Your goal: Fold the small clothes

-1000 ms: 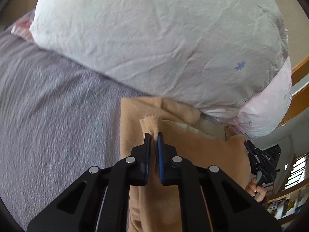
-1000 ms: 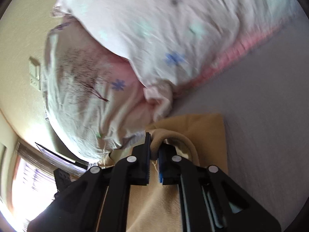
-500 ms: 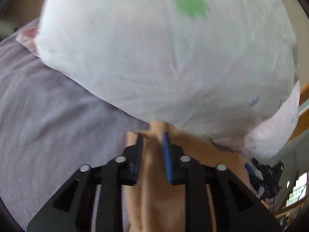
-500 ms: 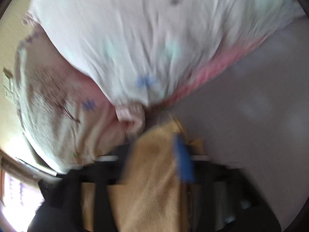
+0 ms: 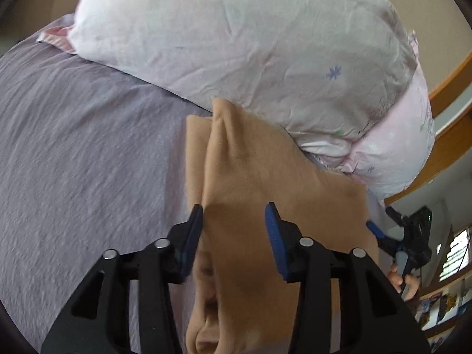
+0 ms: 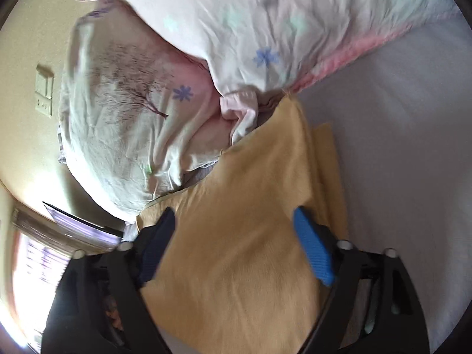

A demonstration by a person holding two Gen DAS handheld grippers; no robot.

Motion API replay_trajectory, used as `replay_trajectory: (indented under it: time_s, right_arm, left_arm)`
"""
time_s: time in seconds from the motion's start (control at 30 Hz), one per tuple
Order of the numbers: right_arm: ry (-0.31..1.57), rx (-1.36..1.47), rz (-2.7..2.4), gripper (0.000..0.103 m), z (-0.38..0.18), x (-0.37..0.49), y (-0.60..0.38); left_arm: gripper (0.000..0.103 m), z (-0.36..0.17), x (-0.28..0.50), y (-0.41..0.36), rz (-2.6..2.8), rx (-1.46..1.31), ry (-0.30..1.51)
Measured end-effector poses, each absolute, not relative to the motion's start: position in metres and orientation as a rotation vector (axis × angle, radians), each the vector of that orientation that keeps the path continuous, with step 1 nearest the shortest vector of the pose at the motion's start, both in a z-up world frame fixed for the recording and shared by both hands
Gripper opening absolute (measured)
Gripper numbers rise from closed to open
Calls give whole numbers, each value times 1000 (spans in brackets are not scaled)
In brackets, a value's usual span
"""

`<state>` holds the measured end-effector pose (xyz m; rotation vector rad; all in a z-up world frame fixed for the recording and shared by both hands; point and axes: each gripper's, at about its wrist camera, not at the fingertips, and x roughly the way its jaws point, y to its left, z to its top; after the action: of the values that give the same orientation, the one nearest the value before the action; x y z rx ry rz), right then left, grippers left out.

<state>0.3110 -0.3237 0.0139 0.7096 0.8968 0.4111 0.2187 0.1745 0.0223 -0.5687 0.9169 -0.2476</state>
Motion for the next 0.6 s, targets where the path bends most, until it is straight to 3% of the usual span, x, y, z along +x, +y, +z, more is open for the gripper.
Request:
replay_trajectory:
  time_s: [0.03,0.33,0.43,0.6]
  right_arm:
    - [874,688,417,94,18,296,-324]
    - [883,693,499,95,17,276,-315]
    - [880,695,526,95,16,270,-314]
    - [854,706,553,95,22,261,-320]
  left_arm:
    - [44,26,211,179,-250,-581,904]
    - [45,7,208,163,-241,-616,980]
    - [20,-5,218,160,-250,-724,994]
    - [13,-4,219,168,-299,-887,989]
